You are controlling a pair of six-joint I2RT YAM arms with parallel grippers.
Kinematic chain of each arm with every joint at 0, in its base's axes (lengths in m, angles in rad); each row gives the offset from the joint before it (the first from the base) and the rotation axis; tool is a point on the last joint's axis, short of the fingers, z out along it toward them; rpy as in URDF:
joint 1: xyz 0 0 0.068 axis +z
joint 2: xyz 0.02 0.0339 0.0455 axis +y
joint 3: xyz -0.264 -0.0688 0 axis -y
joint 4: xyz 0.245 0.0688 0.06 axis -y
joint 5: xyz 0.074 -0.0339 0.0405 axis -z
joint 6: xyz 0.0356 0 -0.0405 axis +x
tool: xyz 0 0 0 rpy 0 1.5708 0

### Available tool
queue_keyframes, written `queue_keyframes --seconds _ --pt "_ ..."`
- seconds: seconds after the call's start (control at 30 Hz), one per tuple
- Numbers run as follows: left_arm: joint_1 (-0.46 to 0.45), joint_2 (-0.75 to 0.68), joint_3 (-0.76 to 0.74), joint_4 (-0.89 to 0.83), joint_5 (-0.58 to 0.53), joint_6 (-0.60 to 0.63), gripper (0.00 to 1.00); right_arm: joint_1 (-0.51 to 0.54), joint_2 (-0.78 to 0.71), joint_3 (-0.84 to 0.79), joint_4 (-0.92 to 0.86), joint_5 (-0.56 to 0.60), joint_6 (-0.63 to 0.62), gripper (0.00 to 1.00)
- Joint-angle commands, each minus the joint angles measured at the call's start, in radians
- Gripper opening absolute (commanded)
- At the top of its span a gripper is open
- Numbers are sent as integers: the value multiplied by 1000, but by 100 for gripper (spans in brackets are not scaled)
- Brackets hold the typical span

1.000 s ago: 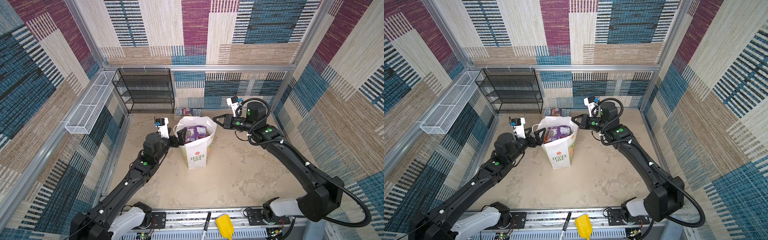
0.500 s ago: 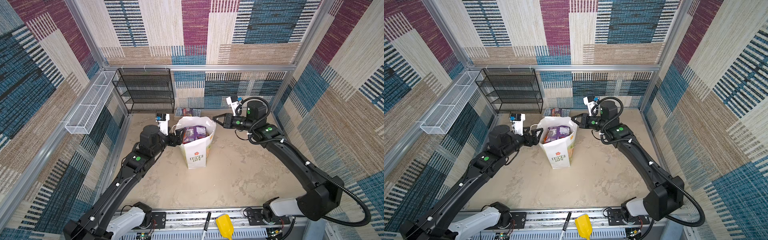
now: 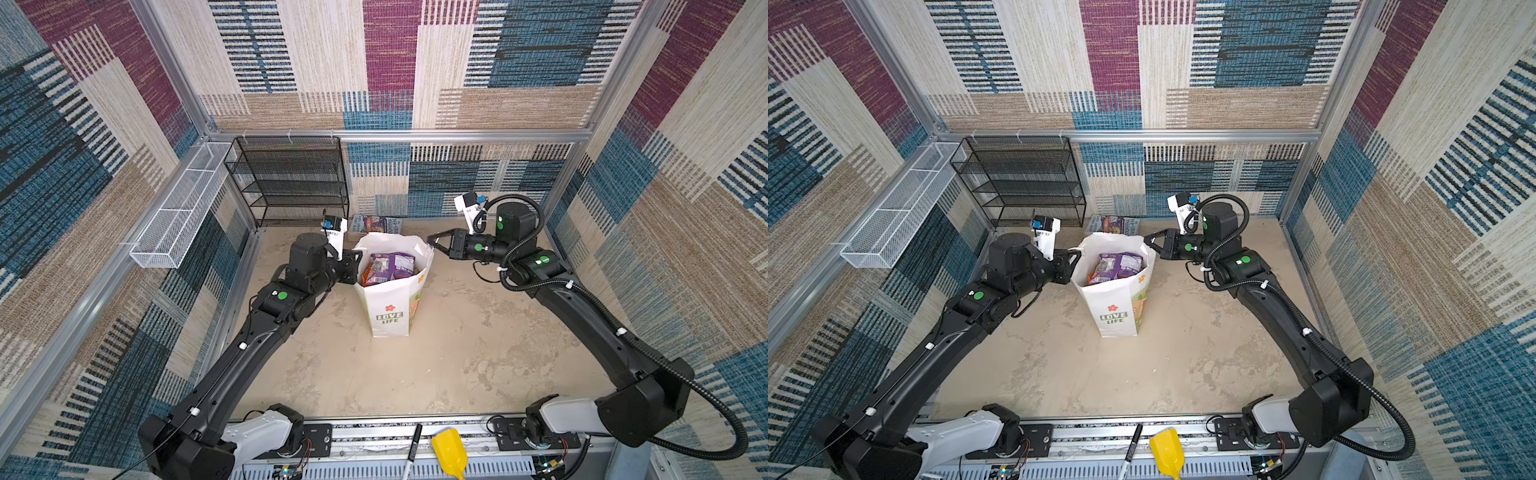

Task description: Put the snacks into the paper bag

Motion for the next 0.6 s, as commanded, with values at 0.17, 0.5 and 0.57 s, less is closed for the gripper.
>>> queue_keyframes --seconds 0.17,0.5,0.57 --pt "1 25 94 -61 -2 -28 4 0 -3 40 12 -1 -26 0" --pt "0 176 342 -36 65 -105 0 -1 244 522 -132 -20 -26 0" --pt "-1 195 437 -93 81 -103 0 0 253 578 -125 -33 -12 0"
